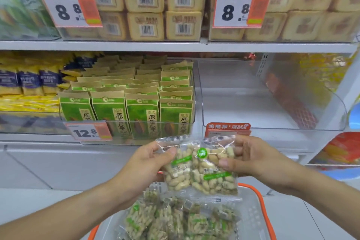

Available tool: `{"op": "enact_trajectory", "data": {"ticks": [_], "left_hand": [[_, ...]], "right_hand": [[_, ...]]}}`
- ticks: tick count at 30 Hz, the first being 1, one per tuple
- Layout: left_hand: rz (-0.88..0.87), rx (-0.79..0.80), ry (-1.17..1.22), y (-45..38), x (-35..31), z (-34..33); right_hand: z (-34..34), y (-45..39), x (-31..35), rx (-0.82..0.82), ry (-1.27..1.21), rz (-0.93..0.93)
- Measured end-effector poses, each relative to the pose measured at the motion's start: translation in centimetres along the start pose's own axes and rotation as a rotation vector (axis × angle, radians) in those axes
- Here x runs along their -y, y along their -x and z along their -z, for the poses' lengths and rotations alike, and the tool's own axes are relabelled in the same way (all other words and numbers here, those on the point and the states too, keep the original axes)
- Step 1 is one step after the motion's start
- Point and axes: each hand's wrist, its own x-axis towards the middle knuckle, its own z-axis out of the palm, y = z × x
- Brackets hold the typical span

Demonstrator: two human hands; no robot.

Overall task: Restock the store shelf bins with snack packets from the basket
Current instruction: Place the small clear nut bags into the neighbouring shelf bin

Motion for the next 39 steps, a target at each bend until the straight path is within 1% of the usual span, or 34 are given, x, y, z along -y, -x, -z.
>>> {"op": "enact_trajectory", "data": {"ticks": [3, 5, 7, 10, 13, 15, 17, 20, 22, 24, 26, 28, 31, 33, 35, 37, 39], "left_hand": [[-0.012, 0.001, 0.033, -0.2, 0.0, 0.2], [-0.002, 0.021, 0.082, -0.2, 0.0, 0.2], [0.023, 0.030, 0.138, -0.2, -0.1, 0.4], [0.070, 0.060, 0.220, -0.2, -0.3, 0.5], [0.068, 0.040, 0.338, -0.1, -0.5, 0.4], [0.040, 0.024, 0.397, 0.0, -0.5, 0.3], [0.014, 0.029, 0.412, 0.0, -0.5, 0.3], [-0.008, 0.069, 0.364, 0.1, -0.4, 0.3], [0.001, 0.125, 0.328, -0.1, 0.1, 0.7], [0.004, 0.187, 0.210, -0.5, 0.5, 1.3], [0.017, 0.214, 0.074, -0.7, 0.5, 2.0], [0.023, 0.258, -0.093, -0.9, 0.4, 2.4], [0.066, 0.409, -0.278, -0.7, 0.3, 2.3], [0.082, 0.498, -0.349, -0.6, 0.6, 2.1], [0.059, 0.554, -0.412, -0.5, 1.0, 2.1], [0.040, 0.563, -0.434, -0.4, 1.2, 2.3], [0.059, 0.547, -0.392, -0.4, 1.3, 2.4]], "right_hand": [[-0.2, -0.1, 0.0, -0.053, 0.045, -0.006], [-0.2, -0.1, 0.1, -0.115, 0.030, 0.007], [0.1, -0.3, 0.0, -0.146, 0.007, -0.019], [0.5, -0.6, -0.5, -0.117, -0.068, -0.125], [0.1, -0.9, -1.5, -0.018, -0.251, -0.257], [-0.4, -1.1, -2.6, 0.035, -0.373, -0.305], [-0.9, -1.4, -3.7, 0.038, -0.505, -0.315], [-1.5, -1.9, -4.4, 0.060, -0.617, -0.248], [-1.5, -2.1, -4.4, 0.068, -0.588, -0.207], [-1.2, -2.2, -4.3, 0.020, -0.494, -0.176], [-0.8, -2.1, -4.3, -0.027, -0.364, -0.128], [-0.7, -1.8, -4.1, -0.028, -0.208, -0.059], [-1.1, -1.5, -4.0, 0.010, -0.017, 0.041], [-1.6, -1.4, -4.0, 0.040, 0.060, 0.061], [-1.8, -1.2, -3.8, 0.055, 0.080, 0.068], [-2.0, -1.0, -3.3, 0.056, 0.101, 0.080], [-1.9, -0.9, -2.8, 0.023, 0.114, 0.119]]}}
